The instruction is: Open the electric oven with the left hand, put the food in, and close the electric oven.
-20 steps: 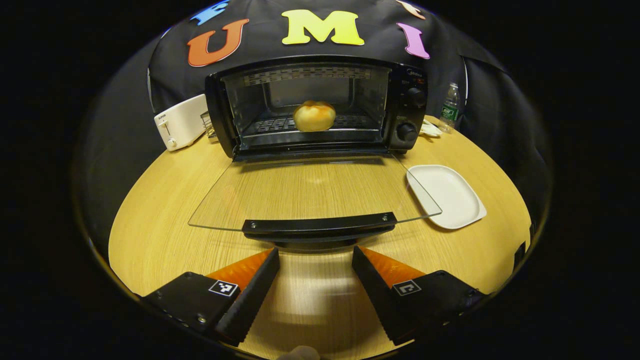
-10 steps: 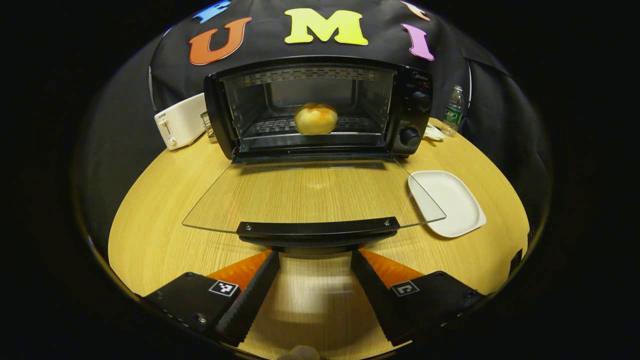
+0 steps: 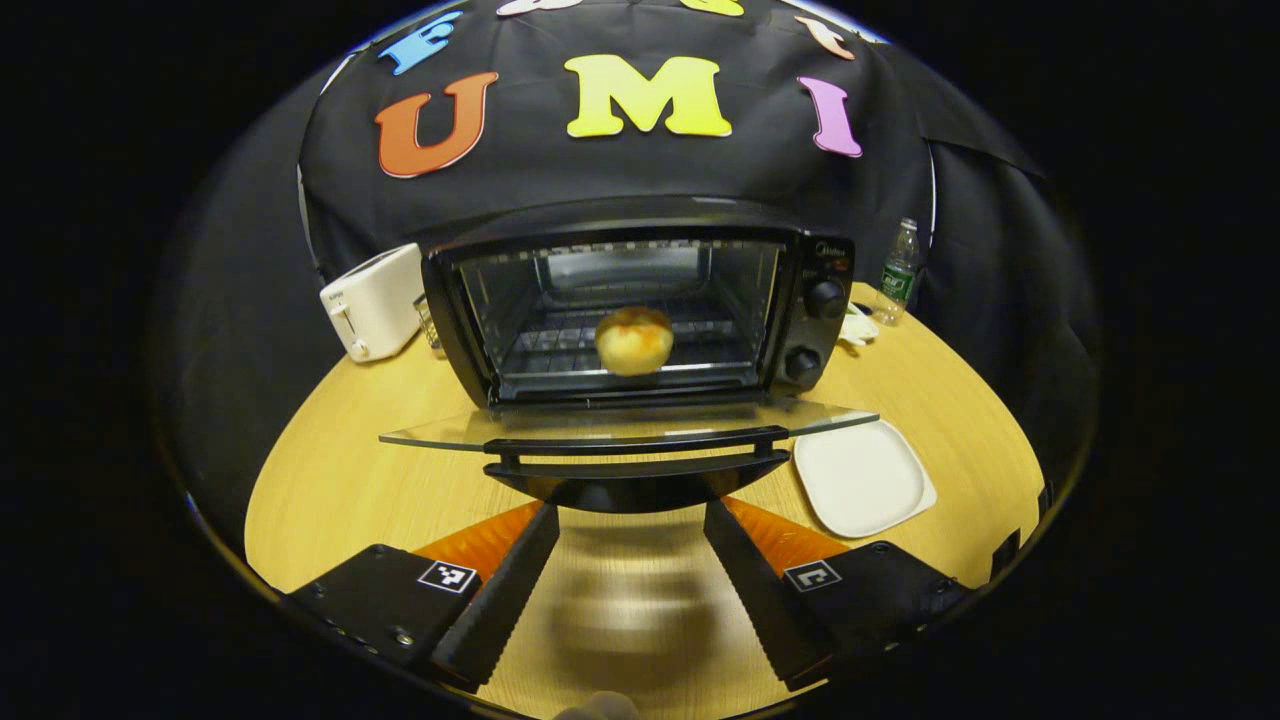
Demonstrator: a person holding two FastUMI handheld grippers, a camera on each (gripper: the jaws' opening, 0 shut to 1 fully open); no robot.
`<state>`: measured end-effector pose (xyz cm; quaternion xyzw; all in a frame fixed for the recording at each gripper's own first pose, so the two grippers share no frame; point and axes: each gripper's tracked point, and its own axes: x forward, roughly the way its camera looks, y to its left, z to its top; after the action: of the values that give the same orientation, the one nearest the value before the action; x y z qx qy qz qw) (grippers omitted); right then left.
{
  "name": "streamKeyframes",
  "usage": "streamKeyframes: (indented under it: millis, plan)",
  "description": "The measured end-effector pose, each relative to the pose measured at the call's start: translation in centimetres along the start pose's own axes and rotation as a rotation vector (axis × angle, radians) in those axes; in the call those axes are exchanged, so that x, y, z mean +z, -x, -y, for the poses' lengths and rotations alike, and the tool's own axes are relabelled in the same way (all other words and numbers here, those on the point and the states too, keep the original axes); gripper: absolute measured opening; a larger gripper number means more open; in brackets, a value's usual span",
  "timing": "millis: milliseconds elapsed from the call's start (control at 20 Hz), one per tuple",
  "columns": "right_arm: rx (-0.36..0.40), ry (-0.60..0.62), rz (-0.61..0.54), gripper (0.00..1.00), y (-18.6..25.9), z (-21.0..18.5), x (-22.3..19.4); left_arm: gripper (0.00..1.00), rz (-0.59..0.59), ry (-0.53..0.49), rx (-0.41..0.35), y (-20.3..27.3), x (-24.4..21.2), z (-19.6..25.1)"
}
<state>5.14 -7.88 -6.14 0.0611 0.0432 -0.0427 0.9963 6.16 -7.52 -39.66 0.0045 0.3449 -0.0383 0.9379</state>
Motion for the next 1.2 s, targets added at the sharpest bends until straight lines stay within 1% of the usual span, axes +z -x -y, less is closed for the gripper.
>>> streamKeyframes:
  millis: [350, 400, 550, 600, 650, 750, 800, 900, 950, 1000, 1050, 1100, 1200]
  plan:
    - [-0.016, -0.017, -0.012, 1.00, 0.0, 0.9, -0.4, 0.96, 0.081, -0.014, 0.009, -1.0, 5.2, -0.7]
    - [-0.019, -0.018, -0.013, 0.96, -0.1, 1.2, -0.3, 0.96, 0.089, -0.016, 0.011, -1.2, 5.8, -0.7]
    - [-0.027, -0.019, -0.018, 0.96, -0.2, 1.5, -0.5, 0.96, 0.138, -0.019, 0.019, -1.6, 7.9, -0.8]
    - [-0.027, -0.020, -0.016, 1.00, -0.2, 1.5, -0.4, 0.96, 0.153, -0.017, 0.016, -1.9, 8.7, -0.7]
    - [-0.029, -0.019, -0.015, 0.96, -0.4, 1.5, -0.4, 0.96, 0.157, -0.017, 0.019, -2.2, 9.1, -0.8]
    - [-0.027, -0.018, -0.020, 0.96, -0.4, 1.4, -0.5, 0.96, 0.166, -0.014, 0.023, -2.7, 9.8, -0.9]
    - [-0.025, -0.017, -0.020, 1.00, -0.5, 1.3, -0.4, 0.96, 0.178, -0.009, 0.024, -2.8, 10.3, -1.0]
    - [-0.024, -0.013, -0.018, 1.00, -0.8, 1.2, -0.3, 0.96, 0.201, 0.005, 0.033, -3.2, 11.2, -1.3]
    - [-0.024, -0.011, -0.022, 0.96, -0.9, 1.3, -0.5, 0.96, 0.200, 0.011, 0.037, -3.6, 11.4, -1.4]
    - [-0.021, -0.011, -0.026, 0.96, -0.9, 1.2, -0.6, 0.96, 0.200, 0.017, 0.047, -3.7, 11.6, -1.7]
    - [-0.021, -0.012, -0.032, 1.00, -0.8, 1.2, -0.8, 0.96, 0.201, 0.027, 0.029, -4.0, 11.7, -1.3]
    - [-0.020, -0.013, -0.035, 0.96, -0.9, 1.2, -0.9, 0.96, 0.191, 0.025, 0.026, -4.1, 11.6, -1.0]
    - [-0.018, -0.015, -0.040, 0.96, -0.9, 1.2, -0.9, 0.96, 0.198, 0.018, 0.030, -4.0, 11.7, -1.2]
